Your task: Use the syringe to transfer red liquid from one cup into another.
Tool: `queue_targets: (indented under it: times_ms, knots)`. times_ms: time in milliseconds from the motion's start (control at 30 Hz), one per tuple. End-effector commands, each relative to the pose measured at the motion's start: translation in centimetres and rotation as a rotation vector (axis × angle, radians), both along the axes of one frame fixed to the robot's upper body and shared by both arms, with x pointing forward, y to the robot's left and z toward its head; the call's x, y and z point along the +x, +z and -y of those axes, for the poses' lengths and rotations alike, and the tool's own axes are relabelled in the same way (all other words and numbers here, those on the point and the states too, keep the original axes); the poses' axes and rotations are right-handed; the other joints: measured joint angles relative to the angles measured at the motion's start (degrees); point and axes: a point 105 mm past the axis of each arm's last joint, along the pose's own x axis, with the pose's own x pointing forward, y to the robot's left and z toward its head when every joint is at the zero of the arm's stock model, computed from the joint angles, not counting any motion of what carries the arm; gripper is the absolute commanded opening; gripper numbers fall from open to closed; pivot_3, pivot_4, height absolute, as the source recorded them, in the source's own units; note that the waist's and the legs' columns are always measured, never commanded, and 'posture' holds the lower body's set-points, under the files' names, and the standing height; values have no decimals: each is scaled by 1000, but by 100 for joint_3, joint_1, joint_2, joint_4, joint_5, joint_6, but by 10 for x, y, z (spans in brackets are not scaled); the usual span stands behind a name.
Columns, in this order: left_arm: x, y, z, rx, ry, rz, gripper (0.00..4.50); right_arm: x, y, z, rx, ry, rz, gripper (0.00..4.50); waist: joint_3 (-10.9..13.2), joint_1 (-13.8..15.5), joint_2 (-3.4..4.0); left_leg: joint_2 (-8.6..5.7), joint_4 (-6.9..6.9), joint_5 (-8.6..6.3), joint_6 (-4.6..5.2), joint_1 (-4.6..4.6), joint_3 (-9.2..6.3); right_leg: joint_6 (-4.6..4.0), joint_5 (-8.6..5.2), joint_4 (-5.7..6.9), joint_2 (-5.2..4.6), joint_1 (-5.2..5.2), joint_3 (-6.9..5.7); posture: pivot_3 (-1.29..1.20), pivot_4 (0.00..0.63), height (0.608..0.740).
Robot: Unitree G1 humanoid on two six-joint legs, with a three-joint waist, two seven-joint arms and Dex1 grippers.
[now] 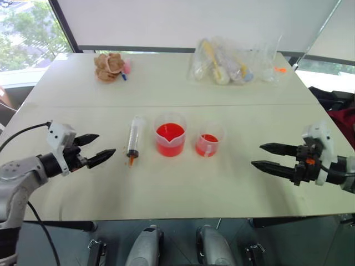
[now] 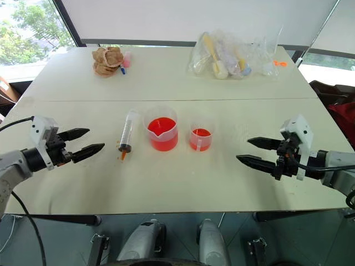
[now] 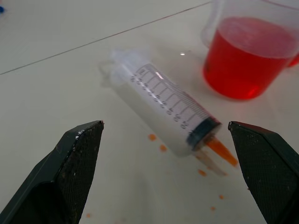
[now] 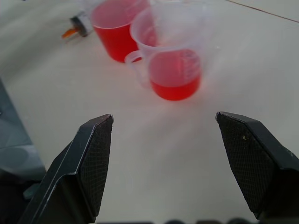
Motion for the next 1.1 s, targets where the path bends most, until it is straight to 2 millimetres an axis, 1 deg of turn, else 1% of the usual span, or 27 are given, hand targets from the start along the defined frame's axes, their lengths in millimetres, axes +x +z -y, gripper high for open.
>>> queue_targets:
  times_ms: [33, 100, 167, 300, 367, 467, 600, 667, 733, 767, 800, 867, 933, 1000, 1100]
  knots:
    - [1, 8, 6, -5, -23, 2, 4481, -3, 13, -15, 21, 51, 46, 3675, 0, 2, -1, 0, 0, 0, 0, 0, 0, 1, 0, 0, 0, 0, 0, 0, 150, 740]
    - [0, 3, 12, 11, -51, -6, 4481, -3, 11, -19, 17, 54, 44, 3675, 0, 8, -1, 0, 0, 0, 0, -1, -1, 3, 2, 0, -1, 0, 0, 0, 150, 740]
    - [2, -1, 14, 12, -31, -1, 4481, -4, 9, -19, 18, 50, 44, 3675, 0, 11, -1, 0, 0, -1, 2, -3, -2, 20, 11, -4, -1, 0, -1, 0, 150, 740]
    - [5, -2, 14, 14, -11, 16, 4481, -2, 11, -18, 42, 27, 63, 3675, 1, 11, -4, -1, 0, -3, 4, -4, -2, 20, 11, -5, -4, 0, 0, 0, 150, 740]
    - [8, -2, 11, 25, 19, 17, 4481, 2, 10, -16, 19, 1, 73, 3675, 1, 11, -1, -1, 0, -3, 4, -4, -2, 19, 11, -5, -4, -1, 0, 0, 150, 740]
    - [14, -10, 6, 133, 62, 12, 4481, 4, 8, -14, -11, -14, 79, 3675, 1, 9, -2, 0, 0, -3, 4, -4, -2, 18, 10, -5, -4, -1, 0, 0, 150, 740]
    - [16, -4, 12, 107, 38, 27, 4481, 7, 10, -14, 18, -28, 77, 3675, 1, 10, -2, -1, 0, -3, 4, -5, -2, 18, 11, -5, -4, -2, 0, 0, 150, 740]
    - [16, -6, 14, 90, 38, -31, 4481, 6, 11, -15, 32, -26, 63, 3675, 1, 12, -2, -1, 0, -3, 4, -5, -2, 18, 11, -5, -5, -1, 0, 0, 150, 740]
    - [12, -12, 17, 77, 11, -182, 4481, 6, 12, -17, 45, -21, 59, 3675, 1, 13, -2, -1, 0, -3, 4, -5, -3, 19, 11, -5, -5, -1, 0, 0, 150, 740]
    - [12, -11, 19, 71, 4, -243, 4481, 6, 13, -18, 49, -20, 60, 3675, 2, 12, -3, -1, 0, -3, 4, -5, -4, 19, 11, -4, -3, -1, -2, 0, 150, 740]
    - [14, -5, 21, 59, 5, -289, 4481, 6, 15, -19, 51, -19, 63, 3675, 2, 13, -3, -2, 0, -3, 5, -6, -6, 20, 12, -5, -2, -1, -3, 0, 150, 740]
    - [21, 6, 24, 53, 15, -326, 4481, 7, 19, -19, 52, -16, 77, 3675, 2, 15, -4, -4, 3, -2, 5, -7, -6, 22, 12, -3, 0, -1, -5, 0, 150, 740]
    - [42, 22, 21, 86, 95, -322, 4481, 9, 30, -23, 43, 4, 124, 3675, 3, 8, -5, -4, 9, -2, 5, -6, -6, 23, 13, -1, 3, 3, -7, 0, 150, 740]
    - [55, 33, 21, 106, 139, -327, 4481, 10, 38, -26, 30, 22, 165, 3675, 3, -3, -6, -7, 11, -2, 5, -5, -6, 24, 13, 2, 6, 2, -9, 0, 150, 740]
    - [71, 48, 37, 75, 151, -377, 4481, 6, 55, -43, 21, 91, 238, 3675, 4, -32, -6, -9, 10, -2, 6, -4, -4, 27, 13, 5, 8, 1, -9, 0, 150, 740]
